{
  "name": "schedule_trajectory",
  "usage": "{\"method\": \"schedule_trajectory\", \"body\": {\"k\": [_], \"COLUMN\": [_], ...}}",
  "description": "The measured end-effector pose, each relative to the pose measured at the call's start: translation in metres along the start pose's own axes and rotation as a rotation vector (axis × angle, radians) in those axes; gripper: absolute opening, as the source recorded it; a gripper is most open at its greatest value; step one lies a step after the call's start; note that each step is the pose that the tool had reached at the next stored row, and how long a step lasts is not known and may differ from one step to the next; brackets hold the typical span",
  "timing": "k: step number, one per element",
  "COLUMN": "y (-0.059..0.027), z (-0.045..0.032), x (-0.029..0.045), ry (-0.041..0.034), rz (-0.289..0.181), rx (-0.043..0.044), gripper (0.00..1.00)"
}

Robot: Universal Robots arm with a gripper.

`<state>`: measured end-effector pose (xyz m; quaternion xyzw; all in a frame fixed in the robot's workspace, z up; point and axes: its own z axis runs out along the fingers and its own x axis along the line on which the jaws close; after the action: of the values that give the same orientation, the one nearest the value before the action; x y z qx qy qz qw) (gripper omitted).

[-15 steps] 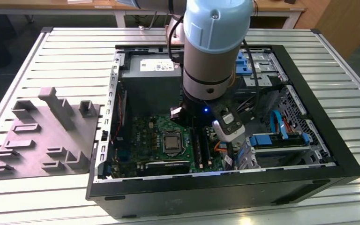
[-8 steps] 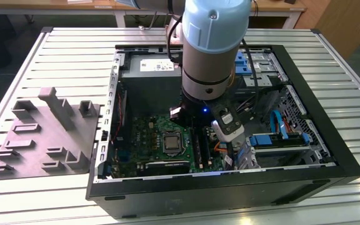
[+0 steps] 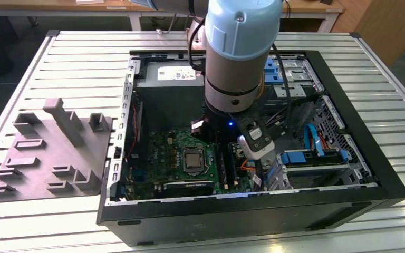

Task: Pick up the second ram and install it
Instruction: 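Insert the second ram into the second slot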

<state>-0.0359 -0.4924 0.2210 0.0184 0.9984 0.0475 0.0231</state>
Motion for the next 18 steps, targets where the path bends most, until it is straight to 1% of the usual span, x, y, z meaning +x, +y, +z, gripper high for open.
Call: {"method": "schedule_trajectory", "body": {"k": [11, 14, 18], "y": [0.0000, -0.0001, -0.0002], "z": [0.0002, 0.0021, 0.0025], "x": [-0.0006, -0.0005, -0.0004], "ry": [-0.0007, -0.0008, -0.0007], "rz": [0.008, 0.008, 0.008], "rx": [0.0005, 0.0001, 0.0006], "gripper": [0.12, 0.12, 0.12]}}
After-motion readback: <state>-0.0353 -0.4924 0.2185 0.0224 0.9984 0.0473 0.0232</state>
